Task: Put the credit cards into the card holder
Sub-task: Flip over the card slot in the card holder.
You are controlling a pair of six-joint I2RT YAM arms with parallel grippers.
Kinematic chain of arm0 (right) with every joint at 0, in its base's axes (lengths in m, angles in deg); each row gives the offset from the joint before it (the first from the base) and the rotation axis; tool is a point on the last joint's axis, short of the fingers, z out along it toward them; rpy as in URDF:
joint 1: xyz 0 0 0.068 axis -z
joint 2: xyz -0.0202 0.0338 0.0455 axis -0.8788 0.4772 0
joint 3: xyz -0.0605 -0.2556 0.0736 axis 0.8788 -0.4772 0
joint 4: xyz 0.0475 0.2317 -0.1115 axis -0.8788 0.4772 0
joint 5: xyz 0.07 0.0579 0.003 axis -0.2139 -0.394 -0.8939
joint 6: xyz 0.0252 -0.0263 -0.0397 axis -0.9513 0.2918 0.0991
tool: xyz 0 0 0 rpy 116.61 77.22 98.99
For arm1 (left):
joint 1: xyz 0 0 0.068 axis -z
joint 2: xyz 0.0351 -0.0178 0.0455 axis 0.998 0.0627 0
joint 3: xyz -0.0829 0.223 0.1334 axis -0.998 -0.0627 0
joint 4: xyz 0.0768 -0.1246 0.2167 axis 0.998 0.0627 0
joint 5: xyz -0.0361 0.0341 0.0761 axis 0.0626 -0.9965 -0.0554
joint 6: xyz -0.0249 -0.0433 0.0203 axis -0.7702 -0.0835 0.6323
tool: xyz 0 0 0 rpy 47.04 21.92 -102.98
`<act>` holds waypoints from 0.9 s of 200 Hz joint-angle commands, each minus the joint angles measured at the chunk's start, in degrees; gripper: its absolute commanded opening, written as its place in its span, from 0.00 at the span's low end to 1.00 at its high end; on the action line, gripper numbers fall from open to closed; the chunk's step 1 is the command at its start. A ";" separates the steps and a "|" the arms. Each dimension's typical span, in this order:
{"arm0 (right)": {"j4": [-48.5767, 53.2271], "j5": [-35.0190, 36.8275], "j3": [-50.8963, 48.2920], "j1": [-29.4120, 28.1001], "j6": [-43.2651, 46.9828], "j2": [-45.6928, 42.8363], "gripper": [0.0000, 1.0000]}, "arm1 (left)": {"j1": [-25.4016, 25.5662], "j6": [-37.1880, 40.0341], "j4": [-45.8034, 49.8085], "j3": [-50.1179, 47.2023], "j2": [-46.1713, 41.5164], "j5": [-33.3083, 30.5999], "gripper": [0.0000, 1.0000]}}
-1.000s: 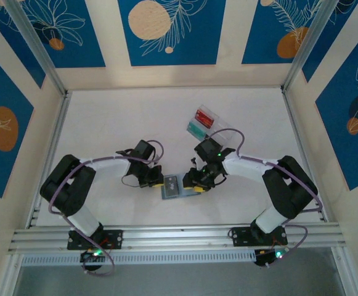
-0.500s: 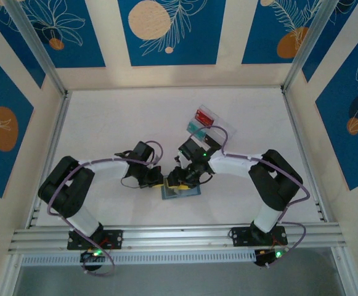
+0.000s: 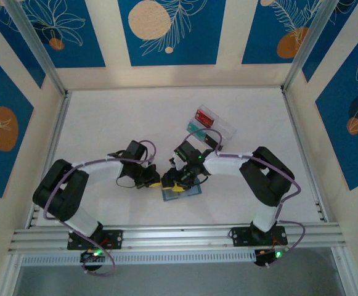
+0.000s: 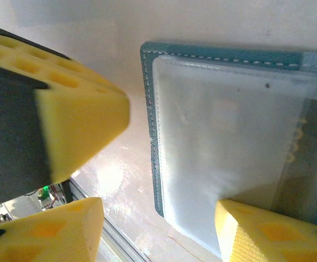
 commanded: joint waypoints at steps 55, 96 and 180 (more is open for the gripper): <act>0.04 -1.54 0.43 -0.28 -0.53 1.85 0.59 | 0.12 -1.96 -2.22 2.74 0.96 5.65 0.01; 0.29 -1.70 0.52 -0.28 -0.42 1.78 0.59 | 1.49 -3.34 -6.51 3.22 5.16 7.27 0.01; 5.66 -0.23 3.11 -0.02 3.19 -1.29 0.60 | 1.88 1.99 -2.37 1.20 9.14 0.99 0.00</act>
